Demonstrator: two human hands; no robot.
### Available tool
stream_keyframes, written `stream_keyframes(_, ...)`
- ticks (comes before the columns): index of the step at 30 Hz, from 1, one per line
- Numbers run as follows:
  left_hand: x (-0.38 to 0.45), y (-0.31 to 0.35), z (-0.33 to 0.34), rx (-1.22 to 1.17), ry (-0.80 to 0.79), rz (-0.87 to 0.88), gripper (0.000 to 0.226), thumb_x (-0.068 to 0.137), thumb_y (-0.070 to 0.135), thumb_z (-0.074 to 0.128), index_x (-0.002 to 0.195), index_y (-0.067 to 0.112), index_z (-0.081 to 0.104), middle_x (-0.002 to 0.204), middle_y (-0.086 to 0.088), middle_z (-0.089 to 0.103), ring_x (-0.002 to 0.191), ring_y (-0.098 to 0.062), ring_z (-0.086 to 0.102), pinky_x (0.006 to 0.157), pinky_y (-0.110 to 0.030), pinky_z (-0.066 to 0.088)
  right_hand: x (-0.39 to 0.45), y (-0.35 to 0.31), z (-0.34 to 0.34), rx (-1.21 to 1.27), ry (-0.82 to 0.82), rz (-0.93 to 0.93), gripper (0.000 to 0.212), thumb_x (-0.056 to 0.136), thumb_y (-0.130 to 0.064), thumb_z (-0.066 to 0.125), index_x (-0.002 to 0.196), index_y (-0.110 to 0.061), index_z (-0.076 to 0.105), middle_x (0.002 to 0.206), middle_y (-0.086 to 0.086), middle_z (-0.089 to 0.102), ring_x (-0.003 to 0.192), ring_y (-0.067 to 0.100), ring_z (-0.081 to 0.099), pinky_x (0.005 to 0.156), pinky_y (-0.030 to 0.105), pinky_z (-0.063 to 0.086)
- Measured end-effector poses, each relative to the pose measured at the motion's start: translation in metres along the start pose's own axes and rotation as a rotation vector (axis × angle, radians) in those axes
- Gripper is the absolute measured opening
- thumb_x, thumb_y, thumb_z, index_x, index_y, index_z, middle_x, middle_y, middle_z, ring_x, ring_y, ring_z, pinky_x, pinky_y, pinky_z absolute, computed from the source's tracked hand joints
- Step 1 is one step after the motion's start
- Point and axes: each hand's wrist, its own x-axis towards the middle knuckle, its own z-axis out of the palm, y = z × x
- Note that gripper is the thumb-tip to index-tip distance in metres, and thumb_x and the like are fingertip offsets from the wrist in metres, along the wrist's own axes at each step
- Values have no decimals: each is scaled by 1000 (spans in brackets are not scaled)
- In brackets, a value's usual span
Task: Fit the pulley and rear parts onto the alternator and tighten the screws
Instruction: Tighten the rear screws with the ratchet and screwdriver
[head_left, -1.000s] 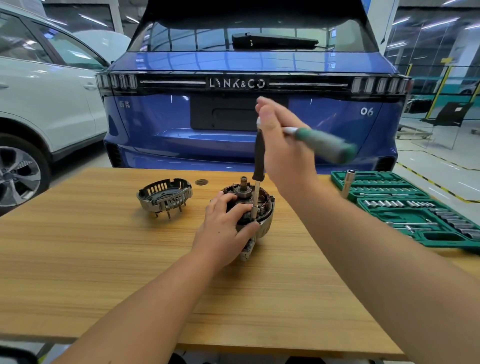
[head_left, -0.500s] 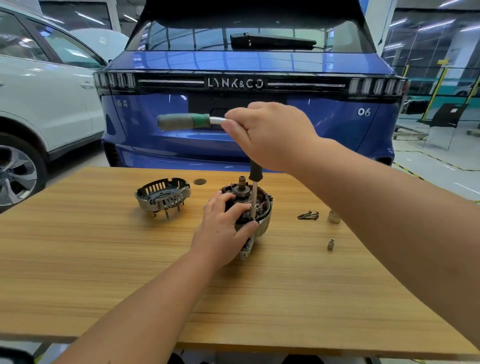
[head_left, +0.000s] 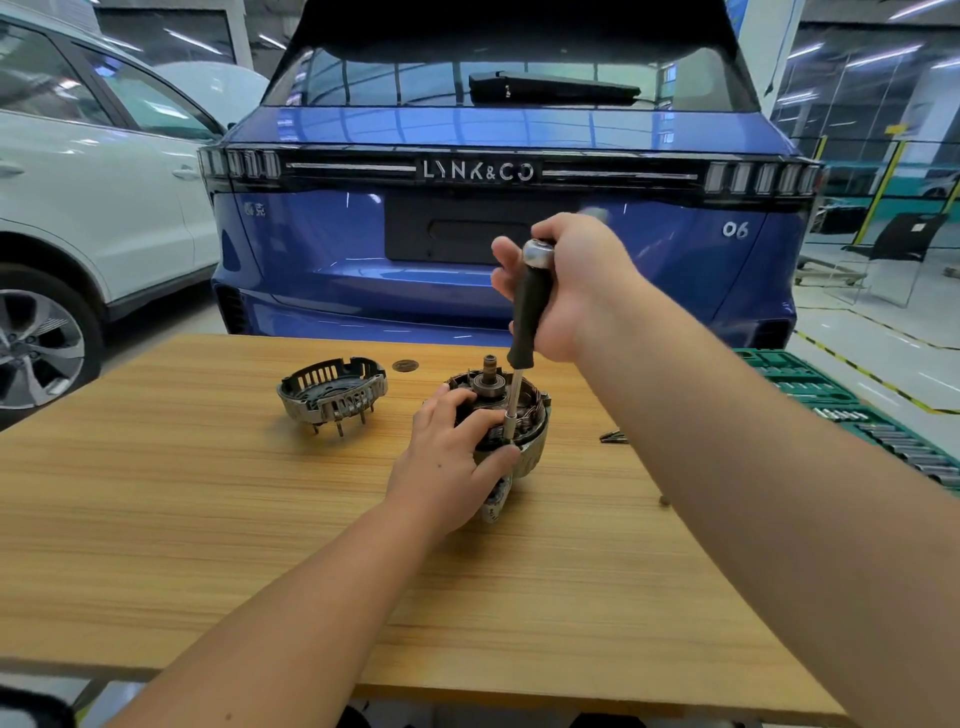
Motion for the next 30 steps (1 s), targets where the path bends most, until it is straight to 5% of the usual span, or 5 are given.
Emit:
stream_keyframes(4,1,-1,1,4,-3,-4,45,93,64,47,134,44,48,154,16,19,145,-1,-1,104,-52,38,-2,21,-1,105,49,-160,9,96,-28,63,97,-19,63,82,0,68,73,13,63,64,27,54)
stream_keyframes(11,2,-1,0,-13,-10,-4,43,94,62,49,133,44,49,154,16,21,146,-3,0,104,-51,39,-2,47,-13,-596,5,-966,20,102,-31,56,98,-28,75,91,-2,72,93,8,66,81,12,49)
stream_keyframes(16,1,0,0,-17,0,-5,44,93,63,49,134,46,49,154,15,22,146,-2,0,103,-51,40,8,38,-24,-1188,146,-1345,30,96,-10,54,121,-7,72,124,9,68,112,32,59,91,42,49)
stream_keyframes(25,-1,3,0,-16,20,-7,42,94,61,50,132,43,51,155,11,25,148,-7,1,103,-52,44,6,16,-11,-1783,13,-1251,60,103,-58,20,144,-23,46,108,1,57,95,25,54,70,35,34)
stream_keyframes(30,-1,4,1,7,22,-3,45,94,61,49,136,43,49,156,10,23,149,-9,1,103,-50,42,5,-4,-1,-1804,-15,-999,44,107,-48,27,79,-25,52,73,-4,49,69,22,48,54,31,27)
